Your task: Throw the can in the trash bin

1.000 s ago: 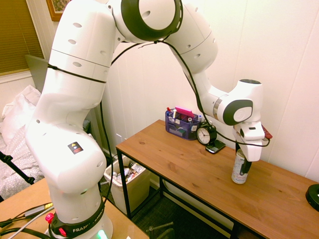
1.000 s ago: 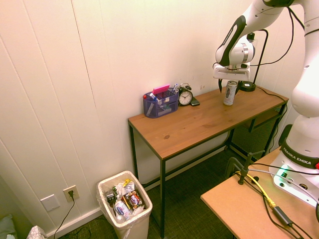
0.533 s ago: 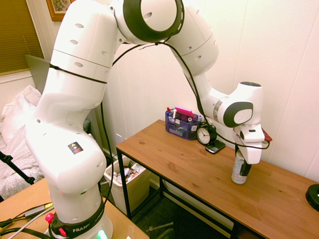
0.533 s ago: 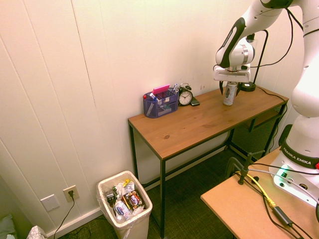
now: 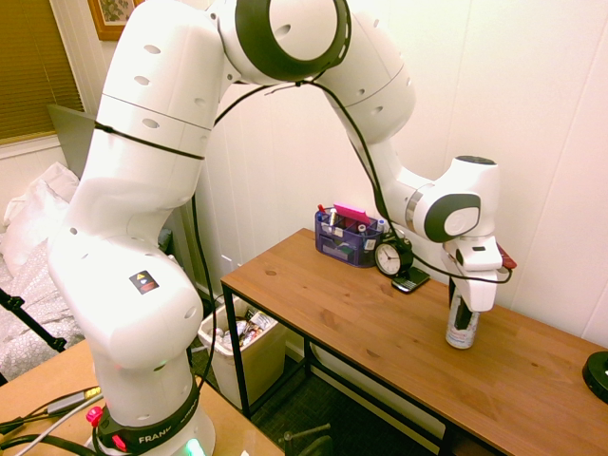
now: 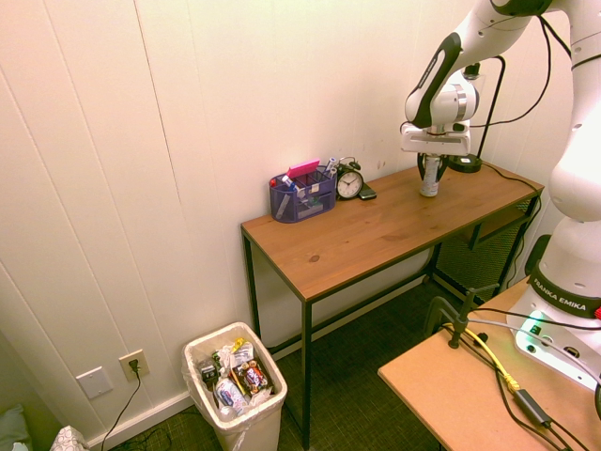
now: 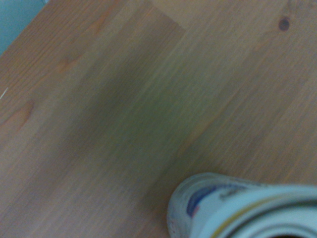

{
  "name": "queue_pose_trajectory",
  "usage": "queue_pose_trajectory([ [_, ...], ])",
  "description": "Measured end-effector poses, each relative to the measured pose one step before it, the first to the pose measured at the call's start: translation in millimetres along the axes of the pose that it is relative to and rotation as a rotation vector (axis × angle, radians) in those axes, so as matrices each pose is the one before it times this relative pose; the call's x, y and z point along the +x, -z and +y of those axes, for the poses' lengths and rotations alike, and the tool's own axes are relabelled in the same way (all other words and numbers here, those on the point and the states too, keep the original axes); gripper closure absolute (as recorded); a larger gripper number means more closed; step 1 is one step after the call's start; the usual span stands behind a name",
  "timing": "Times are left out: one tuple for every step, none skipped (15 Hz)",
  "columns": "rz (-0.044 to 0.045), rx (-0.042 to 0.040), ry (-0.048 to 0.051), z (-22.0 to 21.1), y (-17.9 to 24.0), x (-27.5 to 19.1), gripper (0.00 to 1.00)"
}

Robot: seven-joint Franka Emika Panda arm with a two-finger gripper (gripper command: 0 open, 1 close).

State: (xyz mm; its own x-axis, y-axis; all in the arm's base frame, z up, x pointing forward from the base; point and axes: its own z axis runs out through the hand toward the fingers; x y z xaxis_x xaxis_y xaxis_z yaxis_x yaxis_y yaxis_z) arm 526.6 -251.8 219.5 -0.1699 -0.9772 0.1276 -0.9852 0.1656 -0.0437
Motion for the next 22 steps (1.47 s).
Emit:
queue_pose_trajectory([
  [-0.00177,0.00232,-0.00055,-0.54,0.83,-0.61,1.0],
  [-0.00316,0.00348,0.00167,-0.75,1.19,-1.08,1.0],
  [-0.00413,0.00863,0.00625,-0.92,2.97,-1.44,1.0],
  [-0.00394,0.01778,0.0093,-0.41,7.05,-2.04,1.0],
  [-0.00438,0.02362,0.01092,2.57,11.13,-2.52,1.0],
  [-0.00702,0.0348,0.02342,6.55,14.47,-5.27,1.0],
  [-0.00847,0.04185,0.03451,7.27,15.53,-10.12,1.0],
  [-0.00791,0.03964,0.04083,7.74,15.04,-15.39,1.0],
  [-0.00714,0.03887,0.05388,6.15,15.0,-23.12,1.0],
  [-0.00068,0.03441,0.06537,3.21,14.47,-26.83,1.0],
  [0.00254,0.03117,0.06846,-0.32,15.78,-29.35,1.0],
  [0.00354,0.02988,0.07109,-4.16,18.28,-30.74,1.0],
  [0.00611,0.03319,0.06705,-8.1,20.38,-29.27,1.0],
  [0.00102,0.03264,0.06454,-12.33,23.36,-30.85,1.0],
  [-0.00342,0.02288,0.06915,-15.73,25.69,-31.54,1.0],
  [-0.00547,0.01821,0.07233,-17.95,30.35,-36.27,1.0],
  [-0.01707,0.01343,0.06734,-17.74,32.68,-38.75,1.0],
  [-0.02046,0.01193,0.0668,-16.85,35.27,-41.56,1.0],
  [-0.01299,0.00993,0.07126,-17.6,37.17,-44.56,1.0],
  [0.00735,0.00402,0.05265,-20.99,34.91,-41.3,1.0],
  [0.00893,-0.00845,0.03162,-21.29,31.0,-37.52,1.0],
  [0.00262,-0.01187,0.02541,-18.04,22.41,-29.75,1.0],
])
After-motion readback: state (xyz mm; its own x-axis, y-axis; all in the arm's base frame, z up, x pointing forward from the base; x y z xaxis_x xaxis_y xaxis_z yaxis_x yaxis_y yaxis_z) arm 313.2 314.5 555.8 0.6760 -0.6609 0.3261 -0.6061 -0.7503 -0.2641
